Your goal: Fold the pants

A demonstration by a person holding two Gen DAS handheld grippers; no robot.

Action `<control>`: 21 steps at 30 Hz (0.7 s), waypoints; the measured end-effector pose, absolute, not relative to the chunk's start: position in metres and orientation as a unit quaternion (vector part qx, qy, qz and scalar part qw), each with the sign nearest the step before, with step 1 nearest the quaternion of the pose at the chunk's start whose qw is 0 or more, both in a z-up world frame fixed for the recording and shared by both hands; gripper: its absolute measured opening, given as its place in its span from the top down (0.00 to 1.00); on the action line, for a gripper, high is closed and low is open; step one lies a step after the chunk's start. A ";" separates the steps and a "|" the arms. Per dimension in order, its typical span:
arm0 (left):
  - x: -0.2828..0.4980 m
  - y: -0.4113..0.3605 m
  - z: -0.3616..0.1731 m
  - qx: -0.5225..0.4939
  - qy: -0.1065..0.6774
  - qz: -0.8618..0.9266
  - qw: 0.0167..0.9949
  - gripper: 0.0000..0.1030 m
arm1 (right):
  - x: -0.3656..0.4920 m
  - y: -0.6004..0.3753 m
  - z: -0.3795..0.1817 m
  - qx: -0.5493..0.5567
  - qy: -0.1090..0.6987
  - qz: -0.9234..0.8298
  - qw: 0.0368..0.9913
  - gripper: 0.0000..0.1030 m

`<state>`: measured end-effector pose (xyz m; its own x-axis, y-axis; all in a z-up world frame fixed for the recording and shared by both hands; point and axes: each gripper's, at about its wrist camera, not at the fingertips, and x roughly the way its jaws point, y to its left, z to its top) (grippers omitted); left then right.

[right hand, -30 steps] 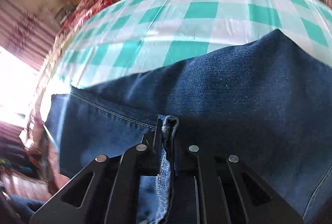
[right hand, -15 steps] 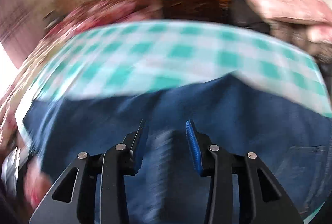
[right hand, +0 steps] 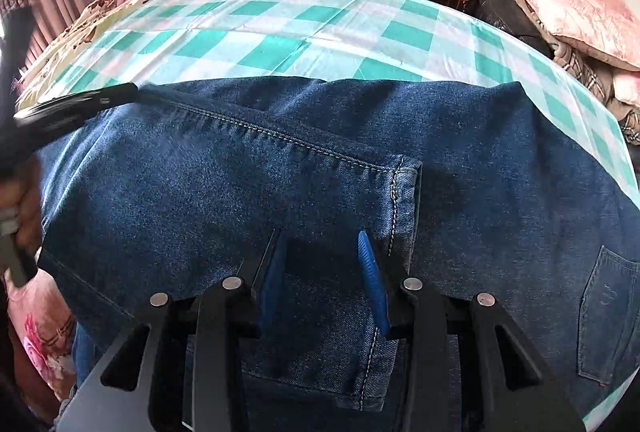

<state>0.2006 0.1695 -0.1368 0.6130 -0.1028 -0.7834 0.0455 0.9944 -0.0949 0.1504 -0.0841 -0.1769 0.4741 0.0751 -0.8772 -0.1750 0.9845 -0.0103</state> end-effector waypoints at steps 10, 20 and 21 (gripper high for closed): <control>0.046 0.157 -0.145 0.037 0.407 -0.142 0.902 0.86 | 0.141 -0.085 -0.177 -0.048 0.500 0.078 0.861 0.63; 0.017 0.366 -0.136 -0.215 0.322 0.125 0.913 0.70 | 0.140 -0.085 -0.177 -0.047 0.497 0.076 0.863 0.63; 0.020 0.378 -0.137 -0.232 0.318 0.131 0.910 0.70 | 0.140 -0.085 -0.177 -0.047 0.497 0.077 0.863 0.63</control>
<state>0.0198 0.3778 -0.1369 0.7629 0.0902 -0.6401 -0.3856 0.8582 -0.3387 0.1403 -0.0852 -0.1772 0.4946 0.0861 -0.8648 -0.1788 0.9839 -0.0044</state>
